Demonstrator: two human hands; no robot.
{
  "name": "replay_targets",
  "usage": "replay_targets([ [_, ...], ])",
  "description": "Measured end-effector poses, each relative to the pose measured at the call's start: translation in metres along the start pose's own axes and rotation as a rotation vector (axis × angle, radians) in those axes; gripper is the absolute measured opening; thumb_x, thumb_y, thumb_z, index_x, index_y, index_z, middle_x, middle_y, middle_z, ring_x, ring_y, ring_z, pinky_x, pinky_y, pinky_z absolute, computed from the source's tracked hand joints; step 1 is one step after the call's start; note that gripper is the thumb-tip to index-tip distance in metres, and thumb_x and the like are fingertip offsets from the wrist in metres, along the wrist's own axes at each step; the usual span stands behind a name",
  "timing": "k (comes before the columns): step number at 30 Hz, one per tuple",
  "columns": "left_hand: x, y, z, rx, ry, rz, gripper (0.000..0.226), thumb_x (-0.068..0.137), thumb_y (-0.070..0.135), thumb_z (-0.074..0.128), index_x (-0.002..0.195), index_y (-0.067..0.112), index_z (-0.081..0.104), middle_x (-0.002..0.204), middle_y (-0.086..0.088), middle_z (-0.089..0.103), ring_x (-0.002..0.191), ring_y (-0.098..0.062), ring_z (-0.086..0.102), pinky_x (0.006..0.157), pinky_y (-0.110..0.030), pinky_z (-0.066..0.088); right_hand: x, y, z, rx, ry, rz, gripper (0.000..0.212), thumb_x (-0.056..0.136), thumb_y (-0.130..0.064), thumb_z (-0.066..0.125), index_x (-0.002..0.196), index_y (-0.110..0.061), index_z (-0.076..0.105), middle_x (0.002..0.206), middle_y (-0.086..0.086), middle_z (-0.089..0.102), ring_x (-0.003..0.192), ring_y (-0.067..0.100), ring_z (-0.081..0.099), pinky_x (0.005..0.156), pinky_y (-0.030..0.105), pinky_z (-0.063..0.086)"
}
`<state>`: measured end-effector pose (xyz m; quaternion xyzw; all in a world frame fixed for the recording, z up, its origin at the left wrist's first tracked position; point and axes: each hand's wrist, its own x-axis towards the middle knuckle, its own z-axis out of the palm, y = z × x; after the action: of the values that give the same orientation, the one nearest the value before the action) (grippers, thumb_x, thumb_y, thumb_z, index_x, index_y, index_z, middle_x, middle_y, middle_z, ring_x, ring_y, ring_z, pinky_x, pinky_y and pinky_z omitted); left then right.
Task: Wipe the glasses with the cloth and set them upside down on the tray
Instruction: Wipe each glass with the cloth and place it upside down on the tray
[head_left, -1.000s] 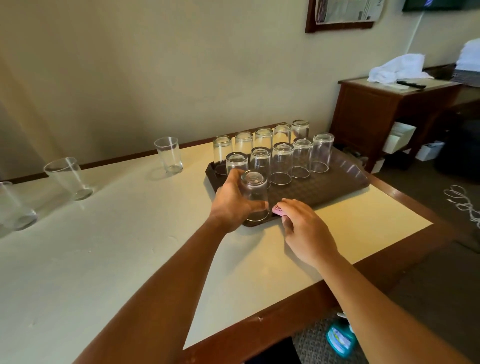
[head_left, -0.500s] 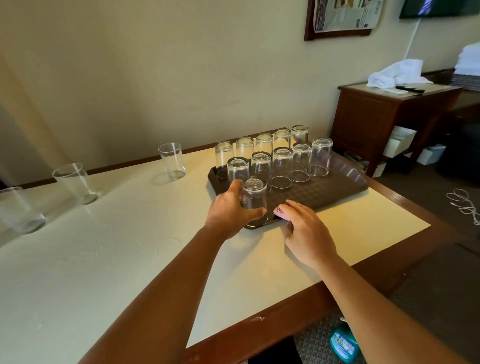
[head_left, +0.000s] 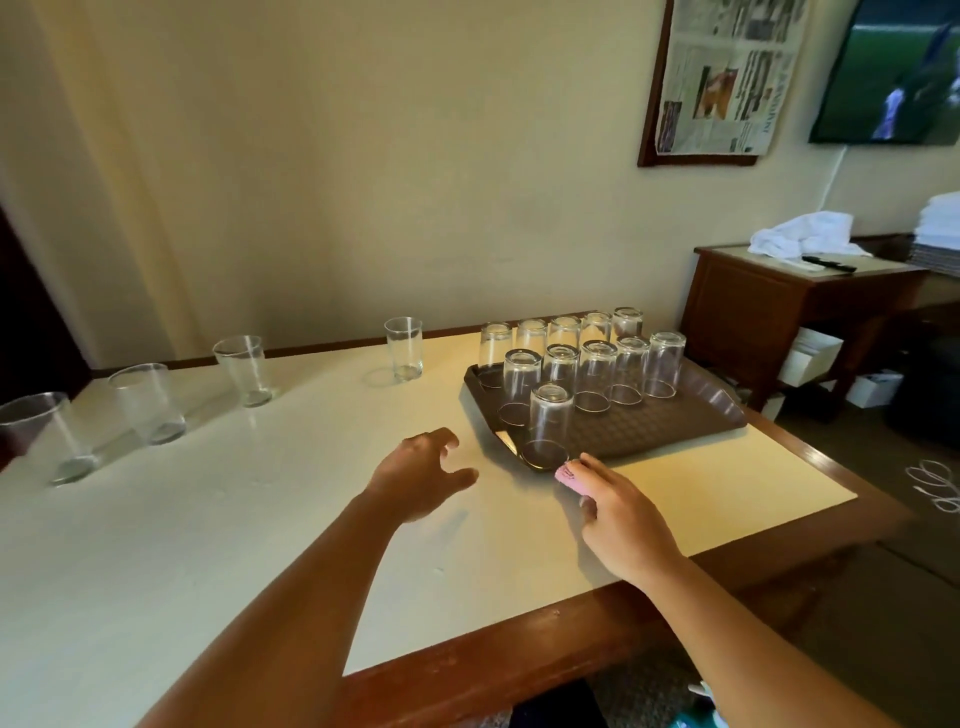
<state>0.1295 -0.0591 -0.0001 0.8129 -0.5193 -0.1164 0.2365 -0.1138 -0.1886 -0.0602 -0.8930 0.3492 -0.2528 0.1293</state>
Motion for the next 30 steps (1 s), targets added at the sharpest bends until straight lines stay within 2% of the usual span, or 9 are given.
replay_targets([
  [4, -0.016, -0.023, -0.003, 0.035, 0.041, -0.031, 0.062, 0.097, 0.057, 0.063, 0.147, 0.023, 0.051, 0.15, -0.003, 0.056, 0.127, -0.026, 0.059, 0.102, -0.04, 0.053, -0.015, -0.026, 0.008, -0.019, -0.043, -0.117, 0.047, 0.097, -0.008, 0.06, 0.14, -0.027, 0.062, 0.15, -0.007, 0.054, 0.136, 0.012, 0.053, 0.105, 0.02, 0.043],
  [8, -0.019, -0.042, -0.008, 0.068, 0.068, -0.052, 0.065, 0.098, 0.064, 0.056, 0.148, 0.024, 0.05, 0.153, -0.002, 0.053, 0.128, -0.026, 0.058, 0.103, -0.04, 0.053, -0.005, -0.056, 0.022, -0.02, -0.128, -0.248, 0.044, 0.1, -0.015, 0.055, 0.142, -0.029, 0.059, 0.15, -0.012, 0.053, 0.135, 0.011, 0.053, 0.104, 0.027, 0.051],
  [12, -0.005, -0.063, -0.016, 0.103, 0.091, -0.08, 0.067, 0.1, 0.067, 0.049, 0.15, 0.023, 0.048, 0.154, -0.004, 0.052, 0.129, -0.028, 0.058, 0.103, -0.041, 0.052, 0.026, -0.089, 0.039, -0.022, -0.15, -0.326, 0.042, 0.101, -0.013, 0.056, 0.142, -0.022, 0.059, 0.149, -0.006, 0.055, 0.134, 0.014, 0.054, 0.106, 0.024, 0.045],
  [16, 0.019, -0.083, -0.02, 0.148, 0.085, -0.127, 0.067, 0.102, 0.067, 0.045, 0.154, 0.024, 0.044, 0.158, -0.005, 0.048, 0.136, -0.03, 0.054, 0.11, -0.045, 0.047, 0.066, -0.106, 0.06, 0.012, -0.171, -0.279, 0.039, 0.103, -0.016, 0.05, 0.141, -0.023, 0.058, 0.15, -0.005, 0.054, 0.136, 0.017, 0.052, 0.103, 0.033, 0.05],
  [22, 0.091, -0.111, -0.028, 0.122, 0.115, -0.18, 0.07, 0.101, 0.066, 0.046, 0.158, 0.025, 0.036, 0.16, -0.006, 0.045, 0.136, -0.032, 0.053, 0.111, -0.051, 0.046, 0.124, -0.11, 0.085, 0.03, -0.221, -0.231, 0.038, 0.106, -0.021, 0.046, 0.143, -0.026, 0.054, 0.156, -0.006, 0.047, 0.143, 0.017, 0.044, 0.108, 0.034, 0.044],
  [27, 0.162, -0.114, -0.03, -0.023, 0.191, -0.238, 0.078, 0.098, 0.06, 0.06, 0.159, 0.02, 0.03, 0.157, -0.012, 0.047, 0.138, -0.036, 0.05, 0.111, -0.054, 0.045, 0.138, -0.11, 0.094, 0.054, -0.239, -0.217, 0.042, 0.109, -0.029, 0.04, 0.151, -0.029, 0.045, 0.161, -0.01, 0.039, 0.149, 0.01, 0.031, 0.117, 0.02, 0.025],
  [30, 0.193, -0.113, -0.023, -0.14, 0.238, -0.282, 0.085, 0.094, 0.062, 0.065, 0.158, 0.019, 0.029, 0.157, -0.012, 0.048, 0.138, -0.036, 0.051, 0.111, -0.055, 0.044, 0.136, -0.109, 0.094, 0.033, -0.246, -0.229, 0.041, 0.109, -0.028, 0.04, 0.15, -0.028, 0.045, 0.16, -0.009, 0.04, 0.148, 0.01, 0.032, 0.115, 0.021, 0.027],
])
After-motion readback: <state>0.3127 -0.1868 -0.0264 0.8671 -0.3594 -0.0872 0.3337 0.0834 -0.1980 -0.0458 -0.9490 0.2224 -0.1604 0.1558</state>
